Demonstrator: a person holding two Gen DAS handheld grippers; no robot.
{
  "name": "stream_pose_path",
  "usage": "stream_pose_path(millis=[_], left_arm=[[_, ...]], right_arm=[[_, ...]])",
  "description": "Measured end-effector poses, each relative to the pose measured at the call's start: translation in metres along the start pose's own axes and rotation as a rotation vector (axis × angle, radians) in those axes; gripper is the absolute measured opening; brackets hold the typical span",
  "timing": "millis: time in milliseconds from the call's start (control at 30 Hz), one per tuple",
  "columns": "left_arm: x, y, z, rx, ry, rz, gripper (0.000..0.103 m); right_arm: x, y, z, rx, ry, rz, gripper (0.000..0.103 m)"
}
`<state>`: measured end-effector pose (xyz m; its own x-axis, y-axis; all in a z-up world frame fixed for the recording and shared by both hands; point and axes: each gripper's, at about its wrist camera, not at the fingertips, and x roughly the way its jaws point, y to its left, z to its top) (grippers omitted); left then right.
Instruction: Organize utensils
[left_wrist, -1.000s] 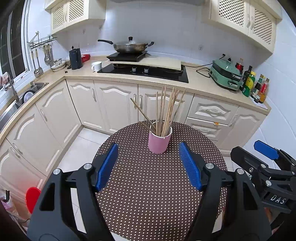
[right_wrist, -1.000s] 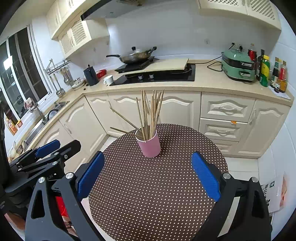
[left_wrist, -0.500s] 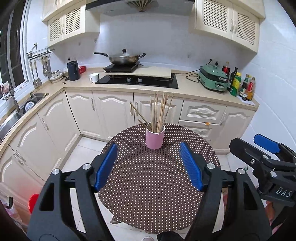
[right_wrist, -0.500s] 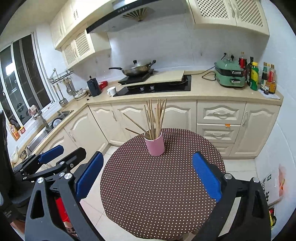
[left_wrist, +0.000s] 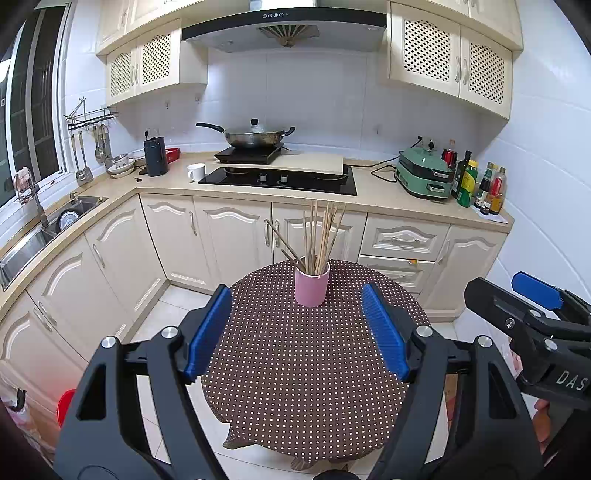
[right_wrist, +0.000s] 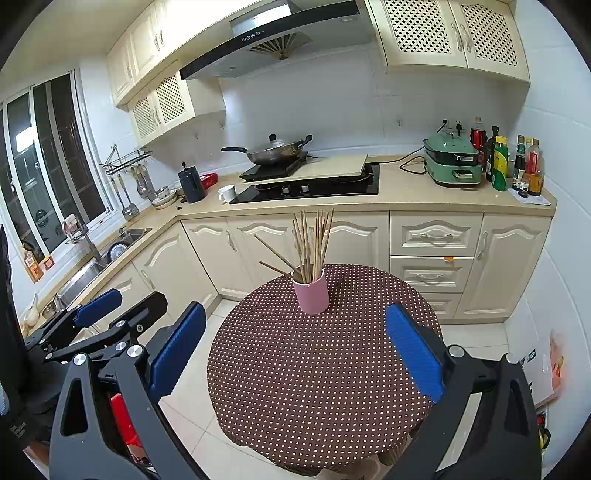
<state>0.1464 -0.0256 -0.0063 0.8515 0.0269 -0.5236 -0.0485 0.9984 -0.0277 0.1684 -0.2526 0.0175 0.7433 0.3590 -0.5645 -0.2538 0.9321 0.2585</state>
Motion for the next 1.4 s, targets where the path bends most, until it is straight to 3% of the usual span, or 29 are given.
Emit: stream_pose_path(millis=[1400], left_arm=[[-0.011, -0.006, 0.002, 0.002, -0.036, 0.016, 0.08]], right_arm=[[-0.007, -0.001, -0.007, 0.01, 0.012, 0.002, 0.095]])
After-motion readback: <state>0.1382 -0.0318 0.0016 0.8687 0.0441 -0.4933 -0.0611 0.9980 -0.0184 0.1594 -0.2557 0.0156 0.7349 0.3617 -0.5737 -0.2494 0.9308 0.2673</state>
